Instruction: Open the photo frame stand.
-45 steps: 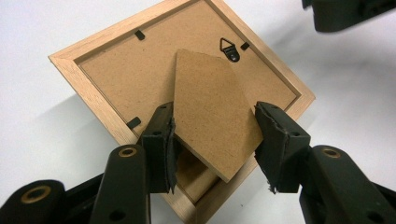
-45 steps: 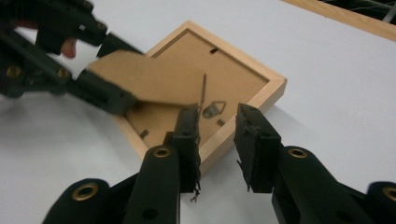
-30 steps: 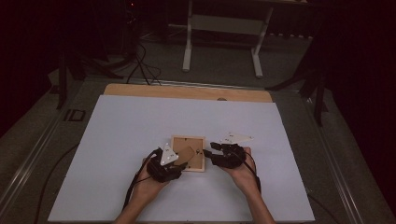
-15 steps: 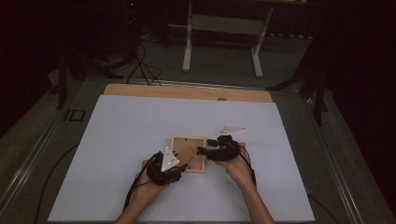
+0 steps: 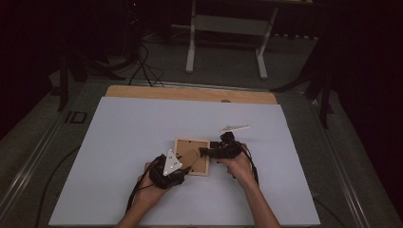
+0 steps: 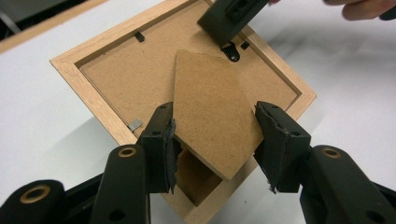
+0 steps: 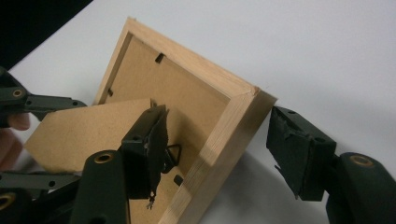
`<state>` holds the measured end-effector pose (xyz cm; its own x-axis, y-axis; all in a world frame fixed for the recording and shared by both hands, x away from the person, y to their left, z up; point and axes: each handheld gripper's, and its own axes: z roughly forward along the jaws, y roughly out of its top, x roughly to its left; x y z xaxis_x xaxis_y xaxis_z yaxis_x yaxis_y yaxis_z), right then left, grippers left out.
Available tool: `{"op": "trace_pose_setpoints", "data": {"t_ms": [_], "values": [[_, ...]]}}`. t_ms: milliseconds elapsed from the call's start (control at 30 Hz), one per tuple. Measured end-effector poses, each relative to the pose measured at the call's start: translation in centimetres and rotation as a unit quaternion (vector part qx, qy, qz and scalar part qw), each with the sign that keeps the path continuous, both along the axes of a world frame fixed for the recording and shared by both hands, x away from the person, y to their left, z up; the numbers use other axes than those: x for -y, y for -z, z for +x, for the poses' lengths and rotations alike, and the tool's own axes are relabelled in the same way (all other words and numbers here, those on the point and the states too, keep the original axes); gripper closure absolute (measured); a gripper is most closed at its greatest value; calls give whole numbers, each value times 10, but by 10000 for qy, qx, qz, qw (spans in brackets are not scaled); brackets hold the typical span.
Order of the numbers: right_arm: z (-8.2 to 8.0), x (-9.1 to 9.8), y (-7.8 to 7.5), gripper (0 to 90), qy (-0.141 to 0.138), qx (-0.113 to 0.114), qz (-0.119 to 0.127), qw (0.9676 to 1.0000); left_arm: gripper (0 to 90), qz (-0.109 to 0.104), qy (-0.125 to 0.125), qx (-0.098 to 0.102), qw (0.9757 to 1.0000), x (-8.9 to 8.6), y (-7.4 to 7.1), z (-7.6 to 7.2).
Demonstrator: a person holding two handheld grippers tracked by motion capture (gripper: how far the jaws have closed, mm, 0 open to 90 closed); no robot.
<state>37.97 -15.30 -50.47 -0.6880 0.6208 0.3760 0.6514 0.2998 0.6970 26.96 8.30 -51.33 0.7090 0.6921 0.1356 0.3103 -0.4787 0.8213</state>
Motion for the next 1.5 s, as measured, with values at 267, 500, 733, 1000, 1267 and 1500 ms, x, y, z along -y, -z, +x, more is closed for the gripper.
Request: {"op": "trace_pose_setpoints", "data": {"t_ms": [267,500,733,1000,1267,1500], "values": [[-1,-2,1,396,-74,25,25,10000,517,-39,112,-205,9997,-3,1,3],[-6,-3,-5,424,-152,288,9,9995,501,-453,299,-770,9956,-7,0,9],[-12,-5,-10,433,-194,552,-122,9982,567,-807,396,-1191,9888,-13,-4,13],[-17,-5,-16,460,-202,757,-195,9967,586,-1126,568,-1402,9821,-18,-5,16],[-12,-5,-12,427,-339,607,-32,9976,604,-925,608,-1385,9841,-17,-4,16],[-11,-6,-9,448,-412,531,49,9977,586,-803,641,-1402,9848,-17,-4,16]]}}
